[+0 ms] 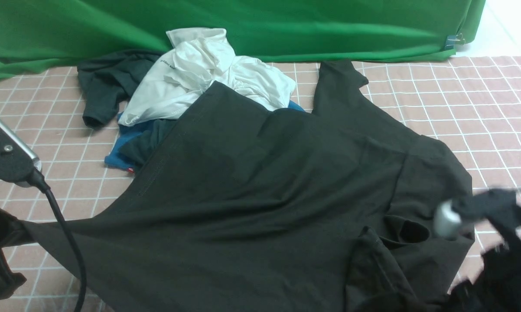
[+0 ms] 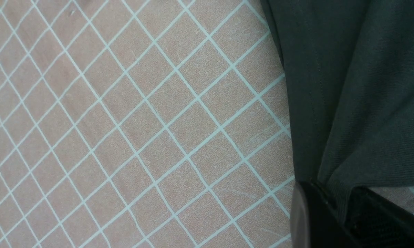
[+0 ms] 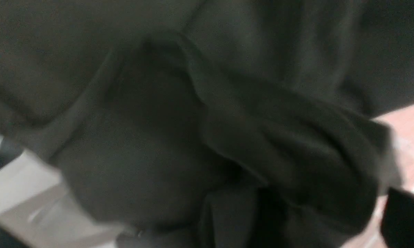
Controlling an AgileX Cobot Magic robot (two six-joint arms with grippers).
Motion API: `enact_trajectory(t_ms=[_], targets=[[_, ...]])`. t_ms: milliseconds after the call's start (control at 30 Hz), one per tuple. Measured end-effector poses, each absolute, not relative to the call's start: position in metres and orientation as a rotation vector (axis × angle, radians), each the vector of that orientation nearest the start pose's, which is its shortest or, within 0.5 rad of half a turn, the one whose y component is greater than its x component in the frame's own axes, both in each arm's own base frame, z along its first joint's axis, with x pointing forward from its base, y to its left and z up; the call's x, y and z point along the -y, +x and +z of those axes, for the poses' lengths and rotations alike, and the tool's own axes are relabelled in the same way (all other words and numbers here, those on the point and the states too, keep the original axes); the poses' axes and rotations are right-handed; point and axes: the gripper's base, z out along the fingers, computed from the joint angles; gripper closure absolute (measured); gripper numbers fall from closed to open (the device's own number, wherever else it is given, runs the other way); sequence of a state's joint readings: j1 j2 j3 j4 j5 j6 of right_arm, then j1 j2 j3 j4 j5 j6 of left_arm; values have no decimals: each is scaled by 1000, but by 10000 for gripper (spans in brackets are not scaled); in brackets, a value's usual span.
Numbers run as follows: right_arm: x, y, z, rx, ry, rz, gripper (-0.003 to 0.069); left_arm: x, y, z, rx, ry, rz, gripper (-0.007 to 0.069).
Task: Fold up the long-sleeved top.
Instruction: Spread the long sleeves with your arms and place them on the tabletop
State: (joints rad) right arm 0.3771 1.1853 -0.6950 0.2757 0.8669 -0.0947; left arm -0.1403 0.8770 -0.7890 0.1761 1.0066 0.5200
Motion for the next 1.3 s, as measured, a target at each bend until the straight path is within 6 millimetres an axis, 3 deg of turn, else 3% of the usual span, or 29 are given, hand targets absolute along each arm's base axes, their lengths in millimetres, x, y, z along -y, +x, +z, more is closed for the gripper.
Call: enact_trajectory(t_ms=[67,100,233,333,467,567,733,900,933,1200,1300], targets=[[-92,185,251,-2780,-451,388,102,7,149,311,-2435,905,367,611],[-94,193,268,-2727,-429,380,90,7,149,311,-2435,905,366,611],[-97,223,313,-2538,-334,324,139,7,149,311,-2436,902,365,611],[-107,244,318,-2522,-293,332,147,8,150,311,-2426,897,359,611],[-120,269,293,-2598,-288,316,116,9,150,312,-2419,892,354,611],[-128,292,252,-2693,-295,265,89,9,150,311,-2420,888,341,611],[-134,307,208,-2806,-311,213,134,10,150,311,-2420,887,335,611],[-135,311,189,-2856,-359,186,267,10,150,311,-2420,886,334,611],[-135,312,183,-2880,-372,172,323,10,150,311,-2420,886,334,611],[-130,313,165,-2932,-492,40,386,10,150,311,-2420,886,334,611],[-129,315,165,-2910,-553,18,471,10,150,311,-2420,886,334,611]])
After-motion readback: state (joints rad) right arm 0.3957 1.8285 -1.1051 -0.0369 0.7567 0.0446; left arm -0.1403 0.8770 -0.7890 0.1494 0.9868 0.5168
